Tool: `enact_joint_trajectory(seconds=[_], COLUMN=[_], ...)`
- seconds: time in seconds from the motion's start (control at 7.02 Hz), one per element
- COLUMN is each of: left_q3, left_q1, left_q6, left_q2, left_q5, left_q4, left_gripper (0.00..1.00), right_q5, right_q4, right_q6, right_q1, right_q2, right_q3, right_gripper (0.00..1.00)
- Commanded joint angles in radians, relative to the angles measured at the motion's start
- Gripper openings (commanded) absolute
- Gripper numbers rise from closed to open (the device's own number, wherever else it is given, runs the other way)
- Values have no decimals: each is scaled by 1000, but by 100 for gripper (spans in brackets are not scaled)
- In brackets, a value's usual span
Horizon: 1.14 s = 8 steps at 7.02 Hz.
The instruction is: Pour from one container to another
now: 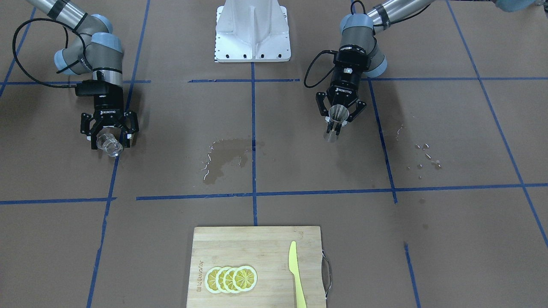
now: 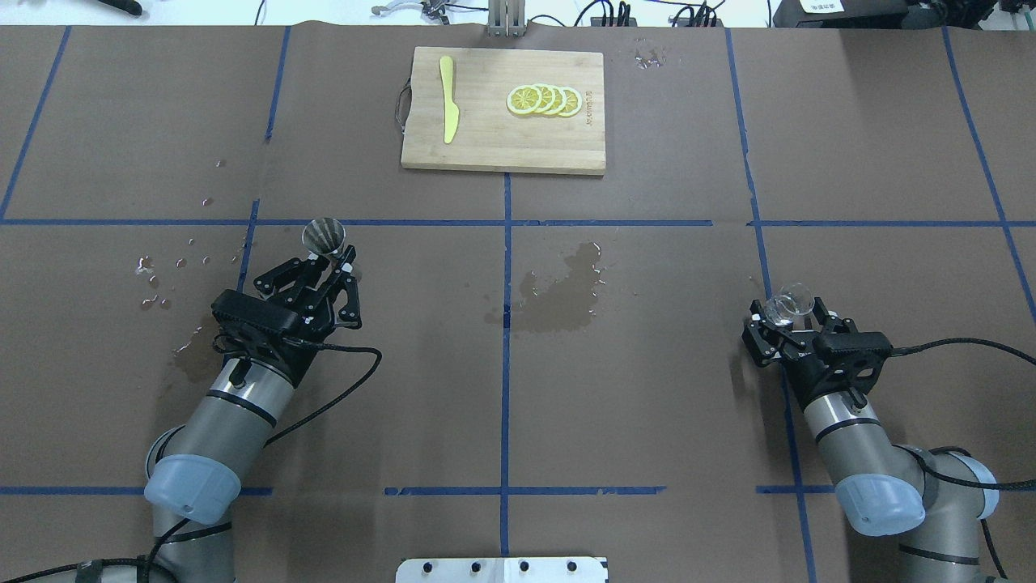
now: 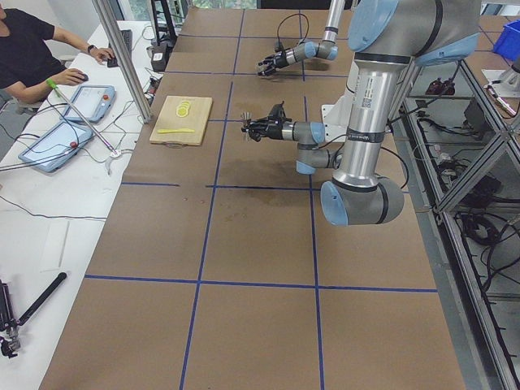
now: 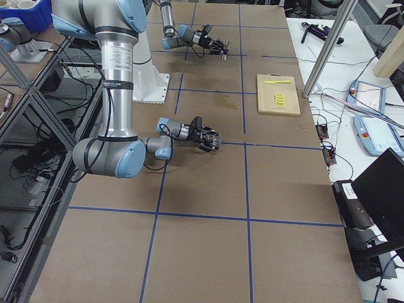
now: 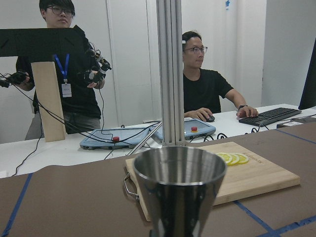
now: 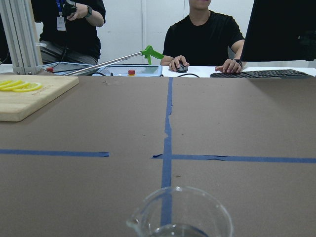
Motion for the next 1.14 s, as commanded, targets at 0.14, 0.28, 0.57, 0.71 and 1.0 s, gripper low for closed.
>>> enact_joint_trajectory(seconds=[0.14,0.28,0.57,0.71,1.0], left_q3=[-1,-1,-3,-1,5], left_q1=[0,1,11,14,24], left_q6=[24,23,112,232,263], left_q2=[-2,-2,-20,-72,-122], left_q5=[2,0,-27,-73,-266], left_q4=[-6,-9,-2,-2,0], left_gripper=[0,0,0,0,0], right_q5=[0,0,1,10,53], right_q4=[3,7,9,9,7], right_q6=[-2,-49,-69,-145,-273], right_q1=[0,3,27,61,93], right_q2=[2,2,14,49,53], right_q3=[-6,-5,18,61,218], right_gripper=[41,19,2,2,2])
